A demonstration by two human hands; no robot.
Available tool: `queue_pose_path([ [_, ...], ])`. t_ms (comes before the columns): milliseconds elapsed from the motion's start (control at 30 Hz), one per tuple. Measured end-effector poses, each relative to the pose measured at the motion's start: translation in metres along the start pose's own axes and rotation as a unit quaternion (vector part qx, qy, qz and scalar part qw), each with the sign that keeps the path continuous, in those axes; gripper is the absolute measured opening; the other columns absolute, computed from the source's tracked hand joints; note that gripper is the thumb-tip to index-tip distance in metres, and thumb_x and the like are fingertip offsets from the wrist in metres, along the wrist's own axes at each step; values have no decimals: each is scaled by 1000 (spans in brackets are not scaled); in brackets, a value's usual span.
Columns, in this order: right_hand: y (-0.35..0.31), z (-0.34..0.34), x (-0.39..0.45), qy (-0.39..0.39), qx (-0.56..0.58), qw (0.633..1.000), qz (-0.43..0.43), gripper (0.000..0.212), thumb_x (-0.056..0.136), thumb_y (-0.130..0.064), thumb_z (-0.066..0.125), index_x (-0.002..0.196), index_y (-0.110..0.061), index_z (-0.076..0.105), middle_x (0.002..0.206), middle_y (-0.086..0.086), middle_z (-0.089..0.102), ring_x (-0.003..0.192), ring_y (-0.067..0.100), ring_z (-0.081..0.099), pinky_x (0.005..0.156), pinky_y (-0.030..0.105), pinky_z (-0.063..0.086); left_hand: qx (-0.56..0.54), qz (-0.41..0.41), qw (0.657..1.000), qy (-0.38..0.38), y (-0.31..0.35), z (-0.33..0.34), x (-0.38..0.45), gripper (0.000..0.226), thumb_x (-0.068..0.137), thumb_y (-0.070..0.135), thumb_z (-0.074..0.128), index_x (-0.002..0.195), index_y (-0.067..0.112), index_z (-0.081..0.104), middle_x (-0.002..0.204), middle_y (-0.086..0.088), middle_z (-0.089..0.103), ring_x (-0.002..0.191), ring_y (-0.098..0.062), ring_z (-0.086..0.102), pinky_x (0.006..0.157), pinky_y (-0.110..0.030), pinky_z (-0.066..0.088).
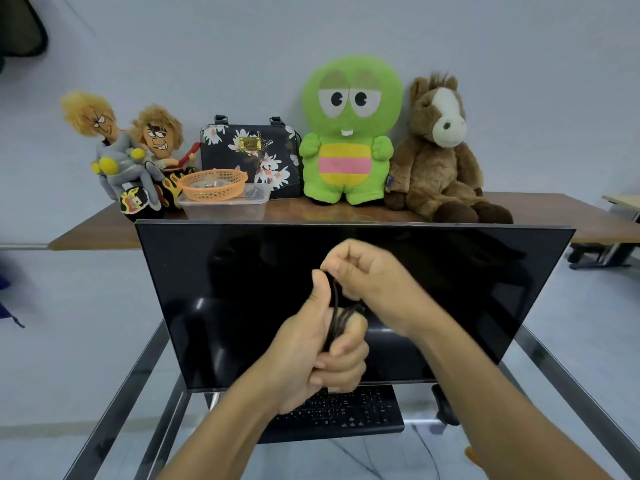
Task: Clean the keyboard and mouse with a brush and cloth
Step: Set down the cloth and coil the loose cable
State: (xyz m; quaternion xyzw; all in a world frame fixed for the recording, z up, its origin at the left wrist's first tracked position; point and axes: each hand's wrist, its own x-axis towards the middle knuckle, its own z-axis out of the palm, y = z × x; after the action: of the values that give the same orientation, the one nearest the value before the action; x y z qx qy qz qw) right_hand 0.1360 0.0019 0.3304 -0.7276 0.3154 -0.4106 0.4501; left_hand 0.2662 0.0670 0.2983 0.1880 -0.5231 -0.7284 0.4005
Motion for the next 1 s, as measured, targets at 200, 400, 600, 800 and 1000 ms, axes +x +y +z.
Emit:
queue_pose_path([
  [200, 46, 29, -26, -45, 181, 976, 114, 31, 99, -28, 46, 102, -1, 60, 74, 6, 50, 68, 21, 39, 64, 27, 36, -187, 66, 978, 58, 8, -33, 1, 66, 92, 66, 29, 49, 17, 27, 36, 4, 15, 29, -11, 11, 40, -26, 15],
  [400, 50, 26, -30, -50, 220, 957, 183, 52, 93, -50, 41, 105, -5, 65, 74, -5, 48, 61, 7, 34, 60, 25, 31, -180, 30, 967, 175, -2, -55, 2, 64, 92, 60, 42, 46, 18, 26, 35, 5, 17, 28, -10, 15, 41, -27, 14],
  [600, 50, 23, -32, -63, 79, 981, 166, 33, 98, -42, 46, 90, -12, 57, 74, -2, 37, 63, 8, 30, 59, 20, 32, 32, 18, 921, 388, -8, -57, 7, 55, 84, 60, 54, 56, 16, 38, 48, -1, 21, 41, -14, 25, 46, -29, 37],
  [800, 60, 19, -28, -10, 121, 977, 174, 25, 101, -29, 46, 85, -10, 50, 72, -5, 38, 57, 5, 31, 57, 22, 30, -65, 14, 954, 294, -12, -53, -2, 32, 93, 38, 53, 76, 11, 54, 56, 2, 27, 49, -13, 31, 64, -35, 46],
  [1000, 70, 24, -28, -8, 252, 950, 185, 31, 102, -15, 40, 102, -12, 71, 89, 11, 47, 67, 10, 42, 64, 27, 37, -302, 79, 910, 274, -9, -48, 6, 33, 99, 30, 42, 74, 13, 53, 57, 7, 23, 46, -8, 23, 51, -26, 43],
])
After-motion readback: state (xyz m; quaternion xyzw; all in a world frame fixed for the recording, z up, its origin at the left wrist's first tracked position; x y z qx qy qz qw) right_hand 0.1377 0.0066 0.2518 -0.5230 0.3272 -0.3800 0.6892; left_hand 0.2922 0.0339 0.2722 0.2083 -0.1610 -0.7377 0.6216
